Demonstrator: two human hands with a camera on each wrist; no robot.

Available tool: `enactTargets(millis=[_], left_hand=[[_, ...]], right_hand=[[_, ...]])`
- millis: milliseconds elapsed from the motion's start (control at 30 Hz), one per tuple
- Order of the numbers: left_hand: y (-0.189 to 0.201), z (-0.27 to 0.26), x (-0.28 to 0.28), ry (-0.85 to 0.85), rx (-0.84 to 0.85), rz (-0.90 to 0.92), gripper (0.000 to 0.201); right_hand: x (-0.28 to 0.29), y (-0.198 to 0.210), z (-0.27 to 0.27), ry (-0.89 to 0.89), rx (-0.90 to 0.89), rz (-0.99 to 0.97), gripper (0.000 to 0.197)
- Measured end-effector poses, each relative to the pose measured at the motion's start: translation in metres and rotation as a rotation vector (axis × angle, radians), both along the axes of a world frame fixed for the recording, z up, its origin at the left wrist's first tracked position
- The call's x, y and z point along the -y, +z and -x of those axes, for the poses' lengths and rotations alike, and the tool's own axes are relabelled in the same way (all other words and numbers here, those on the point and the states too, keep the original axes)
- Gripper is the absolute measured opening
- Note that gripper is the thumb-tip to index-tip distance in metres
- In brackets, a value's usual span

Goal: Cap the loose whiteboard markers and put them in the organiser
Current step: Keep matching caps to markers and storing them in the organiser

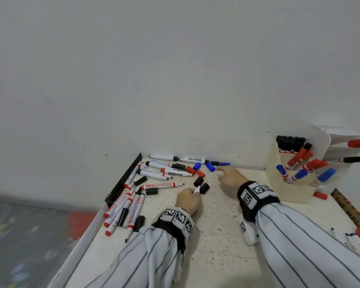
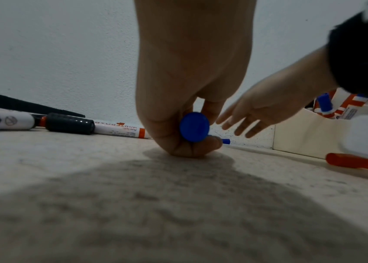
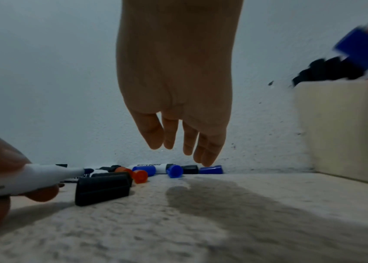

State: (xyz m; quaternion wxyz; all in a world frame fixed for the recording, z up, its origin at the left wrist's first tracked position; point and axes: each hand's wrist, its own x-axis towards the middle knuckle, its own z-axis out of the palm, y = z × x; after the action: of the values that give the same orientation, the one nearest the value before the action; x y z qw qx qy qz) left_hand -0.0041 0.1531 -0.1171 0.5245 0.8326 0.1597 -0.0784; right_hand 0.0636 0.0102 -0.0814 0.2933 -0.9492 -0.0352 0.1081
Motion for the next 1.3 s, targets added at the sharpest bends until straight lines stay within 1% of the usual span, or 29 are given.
enactTargets(millis=[100, 233, 367, 433, 500, 567, 700, 767, 867, 967, 1000, 1067, 1133, 1200, 1233, 1300], left_hand=[[-0.002, -0.001, 0.0, -0.011, -0.009, -0.024, 0.031], [-0.004, -0.003, -0.002, -0.023, -0.006, -0.063, 0.033], [-0.008, -0.006, -0.004, -0.03, 0.006, -0.114, 0.035], [-0.01, -0.008, -0.004, -0.035, 0.0, -0.115, 0.034], [-0.011, -0.009, -0.005, -0.035, -0.011, -0.114, 0.034], [-0.012, -0.01, -0.005, -0.034, -0.009, -0.121, 0.034], [-0.013, -0.01, -0.003, -0.046, 0.001, -0.155, 0.034], [-0.011, -0.01, -0.003, -0.054, 0.0, -0.167, 0.034], [-0.011, -0.011, -0.002, -0.069, -0.006, -0.166, 0.033], [-0.011, -0.012, -0.002, -0.078, -0.016, -0.164, 0.033], [-0.011, -0.012, -0.001, -0.076, -0.022, -0.161, 0.033], [-0.011, -0.012, 0.0, -0.069, -0.02, -0.165, 0.032], [-0.009, -0.011, 0.001, -0.066, -0.016, -0.177, 0.032], [-0.007, -0.009, 0.001, -0.056, -0.007, -0.178, 0.032], [-0.006, -0.008, 0.001, -0.047, 0.004, -0.177, 0.032], [-0.003, -0.005, 0.0, -0.032, 0.024, -0.17, 0.031]], right_hand=[[-0.017, 0.0, -0.01, 0.067, -0.019, 0.043, 0.057], [-0.026, -0.004, -0.022, 0.093, -0.031, 0.121, 0.057], [-0.031, -0.004, -0.023, 0.087, -0.031, 0.203, 0.052], [-0.033, -0.003, -0.021, 0.058, -0.007, 0.249, 0.046], [-0.033, -0.004, -0.019, 0.019, -0.019, 0.253, 0.042], [-0.033, -0.007, -0.018, -0.007, -0.013, 0.222, 0.038], [-0.029, -0.006, -0.01, -0.036, 0.048, 0.184, 0.012], [-0.023, -0.002, -0.006, -0.058, 0.074, 0.141, 0.006], [-0.008, 0.012, -0.001, -0.063, 0.063, 0.014, 0.01], [0.011, 0.034, 0.007, -0.091, 0.073, -0.133, 0.027], [0.018, 0.042, 0.012, -0.104, 0.081, -0.155, 0.027], [0.029, 0.056, 0.024, -0.108, 0.072, -0.186, 0.018], [0.036, 0.067, 0.041, -0.049, 0.03, -0.171, 0.012], [0.038, 0.075, 0.063, 0.095, -0.027, -0.102, 0.018], [0.038, 0.076, 0.074, 0.179, -0.078, -0.073, 0.02], [0.035, 0.072, 0.096, 0.338, -0.234, -0.023, 0.015]])
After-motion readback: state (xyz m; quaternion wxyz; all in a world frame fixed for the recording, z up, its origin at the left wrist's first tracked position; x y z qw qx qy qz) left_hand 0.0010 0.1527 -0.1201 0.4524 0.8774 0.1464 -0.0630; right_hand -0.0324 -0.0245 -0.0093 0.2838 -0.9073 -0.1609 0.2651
